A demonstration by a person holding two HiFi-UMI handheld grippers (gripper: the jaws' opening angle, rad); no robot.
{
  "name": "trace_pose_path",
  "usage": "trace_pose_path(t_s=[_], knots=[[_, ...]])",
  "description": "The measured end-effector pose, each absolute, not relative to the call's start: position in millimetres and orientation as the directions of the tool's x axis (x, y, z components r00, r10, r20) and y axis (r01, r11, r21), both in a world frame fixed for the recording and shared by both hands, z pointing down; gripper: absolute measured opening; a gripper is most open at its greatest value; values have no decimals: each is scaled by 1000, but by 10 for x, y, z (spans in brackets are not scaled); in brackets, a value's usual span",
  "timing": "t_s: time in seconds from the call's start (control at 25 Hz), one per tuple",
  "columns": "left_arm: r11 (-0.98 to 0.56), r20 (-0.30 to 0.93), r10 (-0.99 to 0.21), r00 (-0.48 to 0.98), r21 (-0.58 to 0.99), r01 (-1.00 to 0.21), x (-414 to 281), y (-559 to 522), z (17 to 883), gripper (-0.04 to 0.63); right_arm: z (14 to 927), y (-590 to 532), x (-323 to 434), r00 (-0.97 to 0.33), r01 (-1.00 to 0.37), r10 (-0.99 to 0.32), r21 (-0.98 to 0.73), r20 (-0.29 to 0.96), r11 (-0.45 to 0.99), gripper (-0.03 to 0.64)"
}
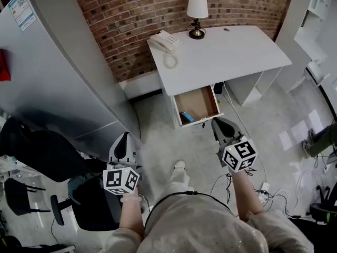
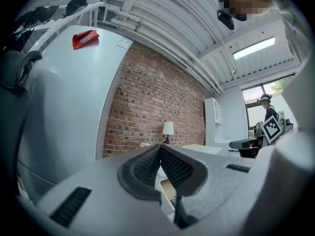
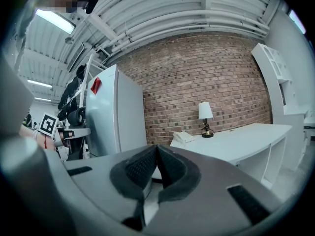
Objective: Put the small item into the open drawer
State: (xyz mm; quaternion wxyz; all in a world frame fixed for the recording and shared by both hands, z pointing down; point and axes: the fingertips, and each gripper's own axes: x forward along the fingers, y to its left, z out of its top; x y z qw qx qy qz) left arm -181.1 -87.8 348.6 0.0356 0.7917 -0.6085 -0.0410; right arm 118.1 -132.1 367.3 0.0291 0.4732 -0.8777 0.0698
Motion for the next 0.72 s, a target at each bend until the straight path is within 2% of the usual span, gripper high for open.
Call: trace_pose_path(t_s=[0.72], knots=[[-256, -14, -967, 256, 103, -961, -1860, -916, 3482, 5, 3738, -1343, 1166, -554, -832, -823, -119, 125, 542, 5]])
